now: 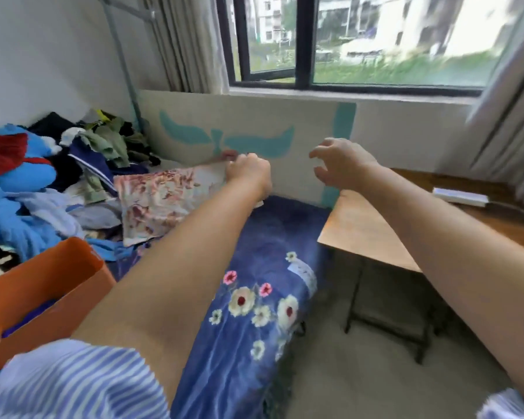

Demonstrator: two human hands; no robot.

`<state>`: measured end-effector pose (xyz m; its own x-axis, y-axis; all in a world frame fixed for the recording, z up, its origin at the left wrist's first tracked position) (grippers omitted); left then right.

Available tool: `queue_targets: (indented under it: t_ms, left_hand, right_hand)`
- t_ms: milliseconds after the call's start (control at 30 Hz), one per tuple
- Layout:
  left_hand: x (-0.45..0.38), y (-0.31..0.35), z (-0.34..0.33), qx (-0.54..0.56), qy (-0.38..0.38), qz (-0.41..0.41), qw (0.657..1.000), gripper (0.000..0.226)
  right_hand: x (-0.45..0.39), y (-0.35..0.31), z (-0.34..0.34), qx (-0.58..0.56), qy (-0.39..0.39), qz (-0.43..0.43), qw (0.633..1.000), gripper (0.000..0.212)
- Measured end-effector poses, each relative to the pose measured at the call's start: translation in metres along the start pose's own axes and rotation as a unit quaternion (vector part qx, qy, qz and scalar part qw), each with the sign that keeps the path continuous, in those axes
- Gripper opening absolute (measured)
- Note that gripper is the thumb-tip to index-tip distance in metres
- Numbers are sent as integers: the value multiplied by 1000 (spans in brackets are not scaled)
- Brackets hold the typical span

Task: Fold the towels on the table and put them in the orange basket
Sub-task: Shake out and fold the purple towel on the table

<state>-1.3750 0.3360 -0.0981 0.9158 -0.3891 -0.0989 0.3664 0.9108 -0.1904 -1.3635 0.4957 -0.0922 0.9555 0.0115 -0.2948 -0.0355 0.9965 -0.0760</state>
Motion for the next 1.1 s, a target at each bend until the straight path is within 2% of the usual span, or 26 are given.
queue_targets:
  t_ms: [33,67,100,167,233,267,567,967,1100]
  left_hand:
    - [-16,36,5,-3,-4,-32,999,39]
    - [-22,43,4,-2,-1,-37,999,39]
    - [-44,97,13,-1,6,-67,998,39]
    - [-61,130,15,-3,1,-85,996,39]
    - [-94,212,24,16,17,-119,993,38]
    - [-100,221,23,17,12,-122,992,37]
    - [-180,442,38,36,30,-241,969,33]
    - [-309,633,57,71,56,-373,924,32]
    - [-372,697,63,109,37,-403,908,26]
  right_hand:
    - [10,36,4,2,-2,-29,1000,39]
    - [8,46,1,2,2,-35,999,39]
    - [22,99,12,16,-1,-70,997,38]
    - [29,133,12,16,-8,-86,996,38]
    - [48,215,24,36,2,-130,991,38]
    - [49,227,21,33,2,-129,991,38]
    - [115,449,47,47,-12,-258,965,37]
    - [125,673,31,35,-4,-411,911,33]
    - [105,748,28,16,-13,-470,882,31]
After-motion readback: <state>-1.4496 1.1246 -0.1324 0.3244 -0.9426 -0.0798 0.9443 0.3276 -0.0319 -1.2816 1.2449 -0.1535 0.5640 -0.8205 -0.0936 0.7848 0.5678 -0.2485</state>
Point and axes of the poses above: each hand's wrist, its own x-axis away from the middle knuckle, its own z-axis out of the back of the hand, y = z × x, the point moved 1 cm from there along -x, towards the middle knuckle, and after that the axes turned 12 degrees about -z, right-handed, at the moved point
